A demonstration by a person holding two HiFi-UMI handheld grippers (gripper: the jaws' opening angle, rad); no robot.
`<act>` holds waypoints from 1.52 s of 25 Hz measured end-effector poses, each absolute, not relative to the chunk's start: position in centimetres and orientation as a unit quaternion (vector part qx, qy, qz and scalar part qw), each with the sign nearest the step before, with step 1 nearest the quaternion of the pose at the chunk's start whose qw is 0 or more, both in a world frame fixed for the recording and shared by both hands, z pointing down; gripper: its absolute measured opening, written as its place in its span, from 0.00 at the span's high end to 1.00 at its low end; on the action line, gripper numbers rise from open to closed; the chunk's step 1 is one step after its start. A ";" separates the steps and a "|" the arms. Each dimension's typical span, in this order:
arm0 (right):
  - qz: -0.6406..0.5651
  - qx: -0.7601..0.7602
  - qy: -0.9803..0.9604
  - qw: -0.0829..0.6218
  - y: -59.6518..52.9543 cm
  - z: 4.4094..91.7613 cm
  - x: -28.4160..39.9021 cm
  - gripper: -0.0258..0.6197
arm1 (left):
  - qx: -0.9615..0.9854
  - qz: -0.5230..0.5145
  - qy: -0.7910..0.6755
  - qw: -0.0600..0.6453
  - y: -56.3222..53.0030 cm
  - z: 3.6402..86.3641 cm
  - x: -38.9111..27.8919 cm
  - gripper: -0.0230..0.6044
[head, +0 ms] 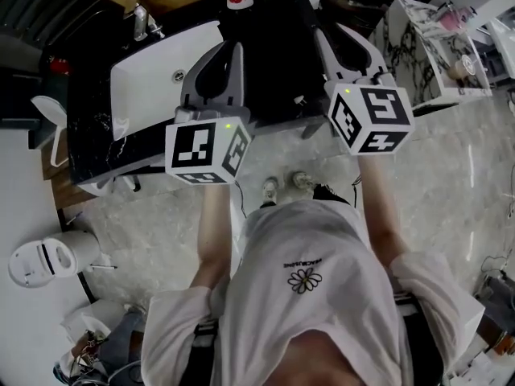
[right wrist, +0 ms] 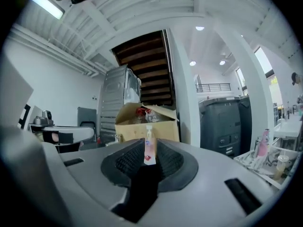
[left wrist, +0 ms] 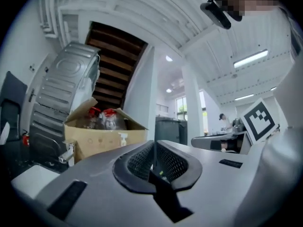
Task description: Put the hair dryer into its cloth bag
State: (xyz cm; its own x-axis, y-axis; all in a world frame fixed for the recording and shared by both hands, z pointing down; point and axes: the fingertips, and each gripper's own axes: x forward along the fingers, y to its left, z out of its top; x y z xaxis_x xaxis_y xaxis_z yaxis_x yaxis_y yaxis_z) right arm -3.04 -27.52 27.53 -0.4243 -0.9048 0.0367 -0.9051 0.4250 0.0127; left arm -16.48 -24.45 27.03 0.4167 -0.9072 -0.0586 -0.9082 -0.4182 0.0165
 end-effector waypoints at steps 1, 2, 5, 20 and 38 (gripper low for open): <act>-0.004 0.535 -0.845 0.010 -27.2 26.8 -3.2 0.86 | -0.833 0.046 0.551 0.013 -24.0 26.2 -16.8 0.92; -0.013 0.535 -0.845 0.002 -26.9 26.2 -3.4 0.88 | -0.825 0.059 0.562 0.017 -23.5 25.6 -17.1 0.92; -0.041 0.534 -0.845 -0.013 -25.5 25.3 -3.9 0.93 | -0.800 0.070 0.595 0.033 -21.9 24.8 -17.9 0.94; -0.051 0.546 -0.836 -0.006 -22.7 28.7 -3.1 0.94 | -0.768 0.049 0.638 0.041 -20.6 27.2 -18.8 0.94; -0.055 0.548 -0.835 0.005 -23.3 28.9 -1.4 0.94 | -0.770 0.039 0.635 0.037 -20.9 27.8 -17.5 0.94</act>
State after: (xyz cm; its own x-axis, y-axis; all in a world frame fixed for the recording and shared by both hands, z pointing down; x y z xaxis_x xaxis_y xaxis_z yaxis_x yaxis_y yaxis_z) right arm -1.40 -23.26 28.91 -0.3993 -0.9154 -0.0512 -0.9142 0.3933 0.0974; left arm -17.47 -20.91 27.83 0.1894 -0.9760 -0.1078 -0.9818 -0.1898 -0.0070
